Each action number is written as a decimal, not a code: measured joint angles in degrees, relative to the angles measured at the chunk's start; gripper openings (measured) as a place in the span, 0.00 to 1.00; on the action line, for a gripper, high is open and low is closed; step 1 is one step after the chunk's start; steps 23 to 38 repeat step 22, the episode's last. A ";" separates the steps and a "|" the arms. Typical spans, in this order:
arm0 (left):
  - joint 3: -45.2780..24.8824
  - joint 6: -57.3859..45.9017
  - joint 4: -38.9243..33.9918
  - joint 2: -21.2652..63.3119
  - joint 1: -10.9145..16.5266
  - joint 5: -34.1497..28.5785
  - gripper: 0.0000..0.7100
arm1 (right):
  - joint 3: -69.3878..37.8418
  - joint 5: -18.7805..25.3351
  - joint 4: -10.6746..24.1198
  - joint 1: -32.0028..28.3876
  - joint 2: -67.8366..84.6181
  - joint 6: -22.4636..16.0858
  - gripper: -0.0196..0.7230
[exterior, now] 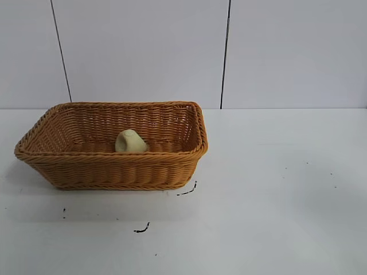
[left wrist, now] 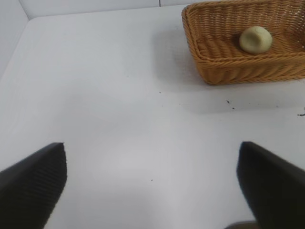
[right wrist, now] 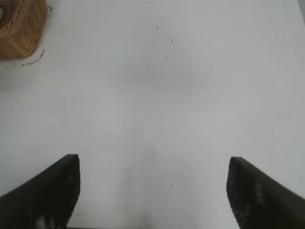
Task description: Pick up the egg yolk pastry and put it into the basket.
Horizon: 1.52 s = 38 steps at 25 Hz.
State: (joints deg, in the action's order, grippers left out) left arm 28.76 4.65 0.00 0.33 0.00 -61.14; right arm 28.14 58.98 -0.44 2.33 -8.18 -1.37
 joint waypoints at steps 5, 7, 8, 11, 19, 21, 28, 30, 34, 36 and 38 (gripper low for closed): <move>0.00 0.00 0.00 0.00 0.00 0.00 0.98 | -0.06 -0.02 0.00 0.00 8.00 0.00 0.84; 0.00 0.00 0.00 0.00 0.00 0.00 0.98 | -0.06 -0.02 0.00 0.00 8.38 0.00 0.84; 0.00 0.00 0.00 0.00 0.00 0.00 0.98 | -0.06 -0.02 0.00 0.00 8.38 0.00 0.84; 0.00 0.00 0.00 0.00 0.00 0.00 0.98 | -0.06 -0.02 0.00 0.00 8.38 0.00 0.84; 0.00 0.00 0.00 0.00 0.00 0.00 0.98 | -0.06 -0.02 0.00 0.00 8.38 0.00 0.84; 0.00 0.00 0.00 0.00 0.00 0.00 0.98 | -0.06 -0.02 0.00 0.00 8.38 0.00 0.84; 0.00 0.00 0.00 0.00 0.00 0.00 0.98 | -0.06 -0.02 0.00 0.00 8.38 0.00 0.84; 0.00 0.00 0.00 0.00 0.00 0.00 0.98 | -0.06 -0.02 0.00 0.00 8.38 0.00 0.84; 0.00 0.00 0.00 0.00 0.00 0.00 0.98 | -0.06 -0.02 0.00 0.00 8.38 0.00 0.84; 0.00 0.00 0.00 0.00 0.00 0.00 0.98 | -0.06 -0.02 0.00 0.00 8.38 0.00 0.84; 0.00 0.00 0.00 0.00 0.00 0.00 0.98 | -0.06 -0.02 0.00 0.00 8.38 0.00 0.84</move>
